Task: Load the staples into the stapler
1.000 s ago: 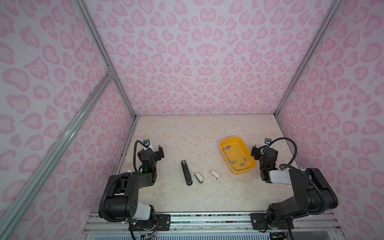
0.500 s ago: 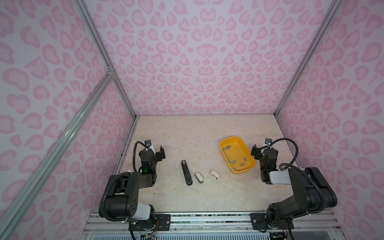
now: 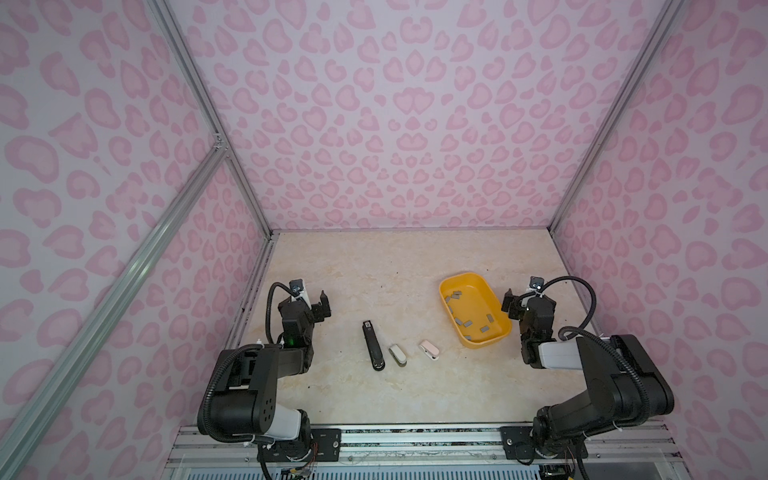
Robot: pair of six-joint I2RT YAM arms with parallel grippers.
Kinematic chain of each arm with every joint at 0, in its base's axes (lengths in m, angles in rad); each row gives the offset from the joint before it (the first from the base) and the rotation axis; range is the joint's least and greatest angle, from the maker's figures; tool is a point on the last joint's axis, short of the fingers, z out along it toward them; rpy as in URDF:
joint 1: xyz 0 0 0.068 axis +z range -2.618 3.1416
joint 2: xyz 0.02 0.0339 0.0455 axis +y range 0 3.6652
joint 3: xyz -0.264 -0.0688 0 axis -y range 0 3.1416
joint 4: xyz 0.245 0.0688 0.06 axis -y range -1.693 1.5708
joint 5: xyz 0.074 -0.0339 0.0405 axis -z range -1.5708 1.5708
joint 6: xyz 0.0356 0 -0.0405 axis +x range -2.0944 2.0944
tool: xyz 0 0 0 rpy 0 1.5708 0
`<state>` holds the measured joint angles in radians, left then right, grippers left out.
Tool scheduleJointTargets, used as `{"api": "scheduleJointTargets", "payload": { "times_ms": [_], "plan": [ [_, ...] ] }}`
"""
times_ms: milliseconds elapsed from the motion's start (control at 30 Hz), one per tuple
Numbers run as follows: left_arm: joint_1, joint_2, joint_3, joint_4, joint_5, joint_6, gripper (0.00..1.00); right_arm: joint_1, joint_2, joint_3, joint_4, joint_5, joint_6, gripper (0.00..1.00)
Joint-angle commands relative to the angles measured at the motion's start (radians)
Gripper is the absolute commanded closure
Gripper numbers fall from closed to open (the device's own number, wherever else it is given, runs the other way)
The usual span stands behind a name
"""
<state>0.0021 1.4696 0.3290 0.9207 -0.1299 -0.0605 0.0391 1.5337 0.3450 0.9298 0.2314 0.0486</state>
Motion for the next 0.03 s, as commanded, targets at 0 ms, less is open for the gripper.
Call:
{"api": "scheduleJointTargets", "payload": {
  "times_ms": [0],
  "plan": [
    [0.002,0.000,0.000,0.052,0.004,0.005,0.02,0.001,0.000,-0.004,0.030,0.000,-0.006,0.01]
  ]
}}
